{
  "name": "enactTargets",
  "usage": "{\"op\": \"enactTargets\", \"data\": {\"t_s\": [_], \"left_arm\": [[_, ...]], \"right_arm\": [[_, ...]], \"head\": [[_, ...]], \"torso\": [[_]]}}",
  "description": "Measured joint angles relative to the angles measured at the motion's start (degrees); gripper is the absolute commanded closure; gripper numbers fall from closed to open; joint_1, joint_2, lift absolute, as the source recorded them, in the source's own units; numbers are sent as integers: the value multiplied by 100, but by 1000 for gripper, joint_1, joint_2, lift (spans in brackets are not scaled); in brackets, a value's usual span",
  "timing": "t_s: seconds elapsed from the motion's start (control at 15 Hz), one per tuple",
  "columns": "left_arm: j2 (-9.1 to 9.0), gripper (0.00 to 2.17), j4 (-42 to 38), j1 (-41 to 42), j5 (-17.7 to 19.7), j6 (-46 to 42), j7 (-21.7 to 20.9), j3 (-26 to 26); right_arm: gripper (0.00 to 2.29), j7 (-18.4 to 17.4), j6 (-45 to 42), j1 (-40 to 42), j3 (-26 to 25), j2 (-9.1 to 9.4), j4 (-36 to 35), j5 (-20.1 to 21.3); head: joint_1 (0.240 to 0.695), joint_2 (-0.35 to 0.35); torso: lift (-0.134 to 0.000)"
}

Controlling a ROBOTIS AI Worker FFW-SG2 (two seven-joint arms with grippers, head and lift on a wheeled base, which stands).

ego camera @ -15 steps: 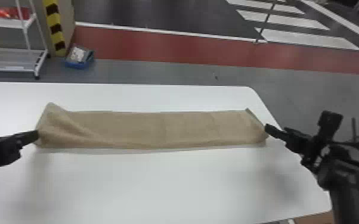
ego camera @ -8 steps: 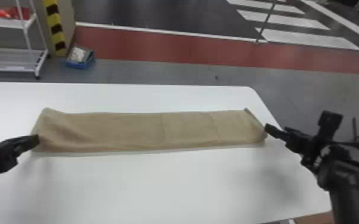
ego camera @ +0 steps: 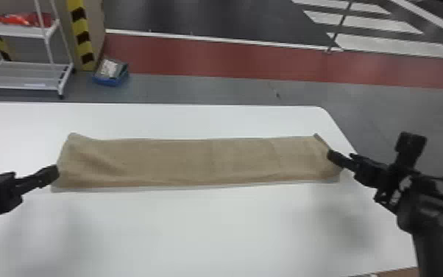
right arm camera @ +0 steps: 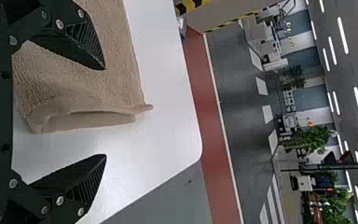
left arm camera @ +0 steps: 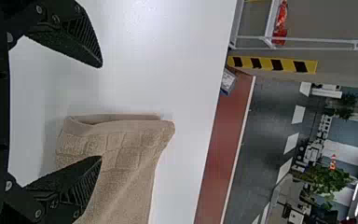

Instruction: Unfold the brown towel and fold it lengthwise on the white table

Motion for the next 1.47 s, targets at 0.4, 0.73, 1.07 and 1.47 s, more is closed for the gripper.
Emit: {"op": "enactTargets", "data": {"t_s": [0.4,0.73,1.07,1.47], "left_arm": [[-29,26,26,2,-2,-323,4,-213],[-29,26,42,8,-2,-356,7,-302],[-27,26,19,77,-8,-356,4,-356],[-29,26,-26,82,-25,-359,116,-552]], "right_arm": [[1332,20,422,-4,66,20,-125,70],[1423,337,-10,366,-177,18,-557,3],[1001,392,-619,654,-355,-60,-439,170],[56,244,-1418,770,-321,-10,-258,442]], "head": [[695,-176],[695,-196],[695,-232],[695,-251]], "torso": [[-123],[-123],[-123],[-123]]}}
